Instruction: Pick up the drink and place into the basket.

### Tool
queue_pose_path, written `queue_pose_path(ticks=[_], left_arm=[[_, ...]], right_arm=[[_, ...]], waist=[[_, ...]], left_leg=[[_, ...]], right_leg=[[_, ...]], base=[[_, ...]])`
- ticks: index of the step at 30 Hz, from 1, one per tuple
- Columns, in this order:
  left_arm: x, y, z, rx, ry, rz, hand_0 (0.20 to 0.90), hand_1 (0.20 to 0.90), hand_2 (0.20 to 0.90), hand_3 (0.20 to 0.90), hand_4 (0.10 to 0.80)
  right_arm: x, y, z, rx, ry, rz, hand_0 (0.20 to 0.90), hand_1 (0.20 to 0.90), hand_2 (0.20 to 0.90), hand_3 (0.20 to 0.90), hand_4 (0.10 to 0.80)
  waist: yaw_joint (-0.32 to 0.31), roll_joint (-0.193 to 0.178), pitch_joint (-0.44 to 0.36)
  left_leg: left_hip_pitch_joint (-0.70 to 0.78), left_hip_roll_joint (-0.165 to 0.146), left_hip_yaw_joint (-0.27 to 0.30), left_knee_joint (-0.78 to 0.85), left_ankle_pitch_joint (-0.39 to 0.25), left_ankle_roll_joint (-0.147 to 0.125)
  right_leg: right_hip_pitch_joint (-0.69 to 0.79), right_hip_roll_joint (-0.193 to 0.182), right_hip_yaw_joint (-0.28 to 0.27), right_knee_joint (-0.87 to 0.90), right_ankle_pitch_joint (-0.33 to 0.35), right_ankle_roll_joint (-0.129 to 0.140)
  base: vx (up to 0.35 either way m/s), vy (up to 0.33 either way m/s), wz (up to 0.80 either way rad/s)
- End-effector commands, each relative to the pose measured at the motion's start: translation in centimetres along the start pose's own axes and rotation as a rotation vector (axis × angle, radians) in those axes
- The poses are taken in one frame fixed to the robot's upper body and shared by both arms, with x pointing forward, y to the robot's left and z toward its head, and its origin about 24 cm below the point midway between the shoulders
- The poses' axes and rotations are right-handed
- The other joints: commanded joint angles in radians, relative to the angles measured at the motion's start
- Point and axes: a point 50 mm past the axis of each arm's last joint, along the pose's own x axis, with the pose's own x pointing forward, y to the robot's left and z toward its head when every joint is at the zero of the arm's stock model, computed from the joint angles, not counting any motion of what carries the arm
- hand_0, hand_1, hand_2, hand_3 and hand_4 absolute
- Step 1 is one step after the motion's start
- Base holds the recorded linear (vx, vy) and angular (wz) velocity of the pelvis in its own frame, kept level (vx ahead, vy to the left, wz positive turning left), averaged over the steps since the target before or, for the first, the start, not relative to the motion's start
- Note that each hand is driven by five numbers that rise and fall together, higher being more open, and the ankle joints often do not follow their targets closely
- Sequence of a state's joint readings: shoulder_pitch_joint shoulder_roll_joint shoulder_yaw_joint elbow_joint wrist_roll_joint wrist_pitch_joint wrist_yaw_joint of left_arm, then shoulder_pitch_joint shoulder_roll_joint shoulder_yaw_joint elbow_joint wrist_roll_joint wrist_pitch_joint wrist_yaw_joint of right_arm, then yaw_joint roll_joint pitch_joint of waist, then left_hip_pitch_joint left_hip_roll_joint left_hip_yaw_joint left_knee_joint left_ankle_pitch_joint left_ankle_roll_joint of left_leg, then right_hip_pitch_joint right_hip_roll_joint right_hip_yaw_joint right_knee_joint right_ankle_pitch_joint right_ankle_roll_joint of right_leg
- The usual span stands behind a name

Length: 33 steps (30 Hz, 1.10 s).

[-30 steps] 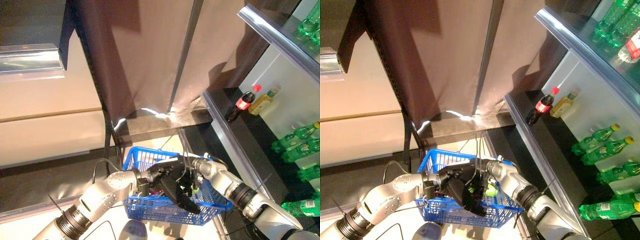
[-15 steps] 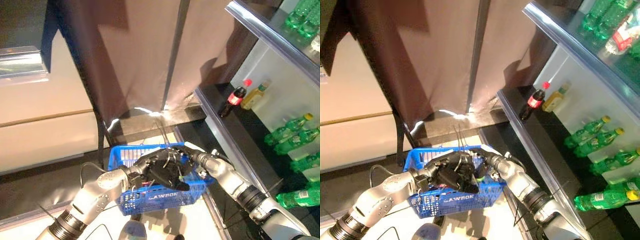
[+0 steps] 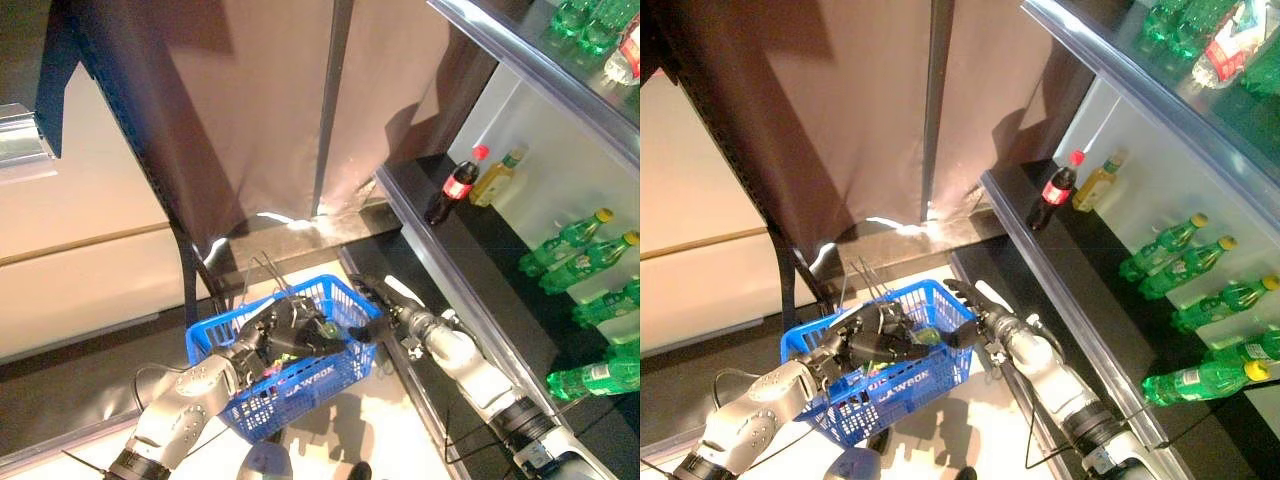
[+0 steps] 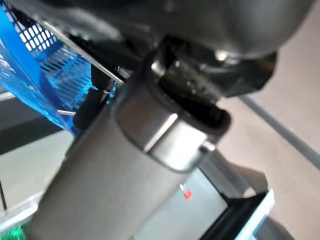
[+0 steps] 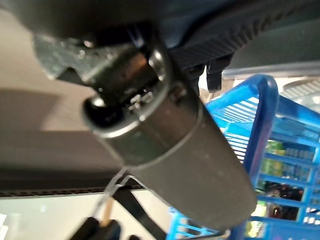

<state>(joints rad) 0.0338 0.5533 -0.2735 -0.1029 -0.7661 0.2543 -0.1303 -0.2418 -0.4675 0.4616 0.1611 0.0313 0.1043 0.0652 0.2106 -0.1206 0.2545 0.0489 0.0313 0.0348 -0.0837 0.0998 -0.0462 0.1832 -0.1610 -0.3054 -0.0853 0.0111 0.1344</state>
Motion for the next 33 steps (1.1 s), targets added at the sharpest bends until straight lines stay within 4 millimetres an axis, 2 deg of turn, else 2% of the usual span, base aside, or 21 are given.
queue_pose_path(ticks=[1, 9, 11, 12, 15, 17, 19, 25, 26, 27, 30, 31, 33], left_arm=[[-0.5, -4.0, 11.7, -0.058, -0.772, -0.206, 0.300, 0.300, 0.300, 0.200, 0.100], [-0.5, -1.5, 9.6, -0.196, -0.744, -0.058, 0.300, 0.300, 0.300, 0.200, 0.100], [-0.7, -0.1, 7.9, -0.253, -0.720, 0.017, 0.300, 0.300, 0.300, 0.200, 0.100], [-0.7, 0.1, 7.7, -0.267, -0.715, 0.027, 0.300, 0.300, 0.300, 0.200, 0.100], [-0.8, 2.1, 5.1, -0.334, -0.656, 0.149, 0.300, 0.300, 0.300, 0.200, 0.100], [-0.9, 2.7, 4.3, -0.343, -0.636, 0.180, 0.300, 0.300, 0.300, 0.200, 0.100], [-1.1, 4.0, 2.6, -0.395, -0.598, 0.239, 0.300, 0.300, 0.300, 0.200, 0.100], [-1.6, 5.1, 0.7, -0.426, -0.544, 0.314, 0.300, 0.300, 0.300, 0.200, 0.100], [-2.0, 5.8, -0.5, -0.434, -0.510, 0.360, 0.300, 0.300, 0.300, 0.200, 0.100], [-2.2, 6.2, -1.0, -0.436, -0.494, 0.380, 0.300, 0.300, 0.300, 0.200, 0.100], [-2.3, 6.5, -1.5, -0.437, -0.476, 0.406, 0.300, 0.300, 0.300, 0.200, 0.100], [-2.6, 7.5, -3.1, -0.454, -0.422, 0.464, 0.300, 0.300, 0.300, 0.200, 0.100], [-2.6, 8.1, -4.5, -0.473, -0.379, 0.506, 0.300, 0.300, 0.300, 0.200, 0.100]], right_arm=[[-1.0, -2.1, 3.7, 0.065, -0.277, -0.147, 0.900, 0.900, 0.900, 0.900, 0.800], [-2.2, -0.9, 1.8, 0.239, -0.272, -0.226, 0.900, 0.900, 0.900, 0.900, 0.800], [-2.8, -0.3, 0.3, 0.314, -0.242, -0.250, 0.900, 0.900, 0.900, 0.900, 0.800], [-3.0, -0.3, 0.1, 0.321, -0.235, -0.255, 0.900, 0.900, 0.900, 0.900, 0.800], [-4.3, -0.3, -2.4, 0.401, -0.167, -0.312, 0.900, 0.900, 0.900, 0.900, 0.800], [-4.7, -0.3, -3.2, 0.429, -0.140, -0.337, 0.900, 0.900, 0.900, 0.900, 0.800], [-5.8, -0.5, -5.1, 0.467, -0.096, -0.375, 0.900, 0.900, 0.900, 0.900, 0.800], [-7.1, -0.5, -7.3, 0.544, -0.019, -0.444, 0.900, 0.900, 0.900, 0.900, 0.800], [-8.0, -0.2, -8.8, 0.585, 0.032, -0.483, 0.900, 0.900, 0.900, 0.900, 0.800], [-8.3, -0.1, -9.5, 0.603, 0.062, -0.499, 0.900, 0.900, 0.900, 0.900, 0.800], [-8.6, 0.0, -10.1, 0.624, 0.086, -0.519, 0.900, 0.900, 0.900, 0.900, 0.800], [-9.3, 0.4, -11.8, 0.653, 0.164, -0.560, 0.900, 0.900, 0.900, 0.900, 0.800], [-9.8, 0.6, -13.1, 0.674, 0.230, -0.594, 0.900, 0.900, 0.900, 0.900, 0.800]], waist=[[-0.008, 0.048, -0.156], [-0.045, 0.065, -0.157], [-0.072, 0.071, -0.158], [-0.077, 0.072, -0.157], [-0.119, 0.081, -0.155], [-0.130, 0.083, -0.154], [-0.156, 0.088, -0.151], [-0.188, 0.095, -0.153], [-0.207, 0.099, -0.154], [-0.215, 0.102, -0.154], [-0.222, 0.103, -0.154], [-0.239, 0.109, -0.154], [-0.248, 0.112, -0.155]], left_leg=[[0.079, 0.033, 0.084, -0.004, -0.104, -0.010], [0.084, 0.039, 0.097, -0.004, -0.109, -0.011], [0.090, 0.042, 0.110, -0.004, -0.112, -0.014], [0.091, 0.043, 0.112, -0.004, -0.113, -0.014], [0.100, 0.044, 0.130, -0.001, -0.119, -0.016], [0.103, 0.043, 0.135, 0.001, -0.122, -0.017], [0.111, 0.042, 0.145, 0.004, -0.128, -0.016], [0.119, 0.037, 0.152, 0.003, -0.136, -0.014], [0.121, 0.033, 0.157, 0.001, -0.139, -0.011], [0.122, 0.031, 0.158, 0.001, -0.141, -0.010], [0.123, 0.030, 0.159, 0.001, -0.143, -0.008], [0.125, 0.025, 0.165, 0.003, -0.148, -0.004], [0.127, 0.022, 0.170, 0.007, -0.151, -0.002]], right_leg=[[-0.035, -0.001, -0.020, 0.009, 0.040, 0.030], [-0.042, -0.004, -0.005, 0.012, 0.037, 0.032], [-0.045, -0.003, 0.006, 0.012, 0.036, 0.031], [-0.046, -0.003, 0.008, 0.012, 0.036, 0.031], [-0.050, -0.005, 0.029, 0.012, 0.038, 0.031], [-0.050, -0.006, 0.034, 0.013, 0.038, 0.031], [-0.049, -0.008, 0.047, 0.013, 0.038, 0.030], [-0.050, -0.008, 0.069, 0.012, 0.038, 0.027], [-0.054, -0.008, 0.082, 0.015, 0.039, 0.026], [-0.055, -0.007, 0.088, 0.016, 0.039, 0.025], [-0.056, -0.007, 0.094, 0.017, 0.038, 0.024], [-0.060, -0.006, 0.113, 0.027, 0.034, 0.021], [-0.063, -0.005, 0.127, 0.032, 0.032, 0.019]], base=[[-0.013, 0.035, -0.09], [-0.010, 0.026, -0.05], [-0.008, 0.024, -0.10], [-0.009, 0.025, -0.15], [-0.004, 0.033, -0.07], [0.005, 0.018, -0.06], [0.010, 0.030, -0.08], [0.006, 0.021, -0.16], [-0.002, 0.045, -0.15], [-0.003, 0.041, -0.18], [0.007, 0.028, -0.09], [0.024, 0.046, -0.08], [0.028, 0.047, -0.28]])
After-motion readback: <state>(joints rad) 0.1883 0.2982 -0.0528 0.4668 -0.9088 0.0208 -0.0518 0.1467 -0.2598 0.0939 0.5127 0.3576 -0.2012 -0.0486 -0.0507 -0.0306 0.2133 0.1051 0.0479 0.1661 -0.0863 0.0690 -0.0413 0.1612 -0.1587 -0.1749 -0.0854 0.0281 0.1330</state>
